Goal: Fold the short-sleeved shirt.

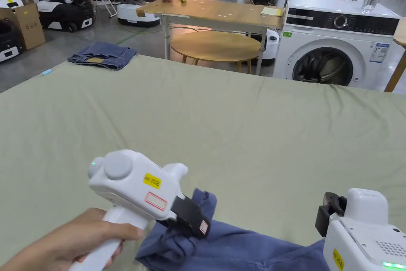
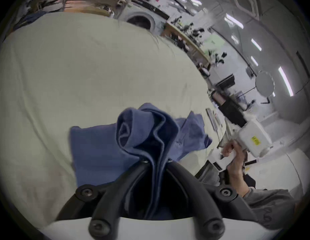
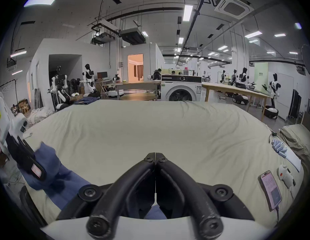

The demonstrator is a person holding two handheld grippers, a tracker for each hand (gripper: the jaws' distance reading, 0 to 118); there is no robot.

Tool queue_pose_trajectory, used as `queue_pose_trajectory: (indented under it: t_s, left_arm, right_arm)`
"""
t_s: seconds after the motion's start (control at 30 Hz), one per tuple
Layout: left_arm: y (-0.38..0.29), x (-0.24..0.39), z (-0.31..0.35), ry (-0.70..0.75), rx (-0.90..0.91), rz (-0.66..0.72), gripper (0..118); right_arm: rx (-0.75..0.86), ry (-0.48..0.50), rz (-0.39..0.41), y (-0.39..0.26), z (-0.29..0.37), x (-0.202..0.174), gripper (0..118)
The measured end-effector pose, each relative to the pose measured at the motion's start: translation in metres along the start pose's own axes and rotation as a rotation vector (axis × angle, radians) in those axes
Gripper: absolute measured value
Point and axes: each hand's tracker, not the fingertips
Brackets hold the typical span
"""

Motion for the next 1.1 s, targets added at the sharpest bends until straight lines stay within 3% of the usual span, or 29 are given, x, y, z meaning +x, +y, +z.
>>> queue_pose_trajectory:
  t_s: [0.3,0.4,0.53,0.57,0.67,0.77,0.8,0.9,1.0,1.1]
  left_arm:
    - [-0.007,-0.014,-0.074,0.051,-0.073,0.188,1]
    - [-0.010,-0.015,-0.063,-0.038,-0.043,0.247,5]
    - [-0.009,-0.001,-0.038,-0.005,-0.010,0.179,45]
    - [-0.008,0.001,-0.028,-0.012,0.003,0.175,46]
    - [-0.006,-0.001,-0.002,-0.117,0.079,0.206,46]
    - [-0.003,-0.011,0.016,-0.104,0.161,0.156,46]
    - [-0.004,-0.013,0.019,-0.069,0.167,0.156,43]
    - [-0.007,-0.020,0.015,0.027,0.168,0.160,13]
    - [-0.011,-0.021,-0.005,0.112,0.101,0.151,8]
    - [-0.016,-0.021,-0.034,0.091,0.009,0.167,5]
  right_arm:
    - [-0.019,-0.012,-0.002,-0.004,0.000,0.004,0]
    - [-0.019,-0.013,-0.001,-0.003,0.000,0.004,0]
    - [-0.022,-0.010,0.004,-0.003,0.000,0.003,0]
    - [-0.021,-0.009,0.006,-0.003,0.000,0.003,0]
    - [-0.022,-0.009,0.004,-0.004,0.001,0.003,0]
    - [-0.022,-0.010,0.001,-0.004,0.003,0.004,0]
    - [-0.023,-0.009,-0.002,-0.004,0.003,0.004,0]
    - [-0.021,-0.009,-0.006,-0.004,0.005,0.006,0]
    - [-0.020,-0.008,-0.002,-0.004,0.006,0.006,0]
    - [-0.022,-0.007,0.000,-0.005,0.007,0.006,0]
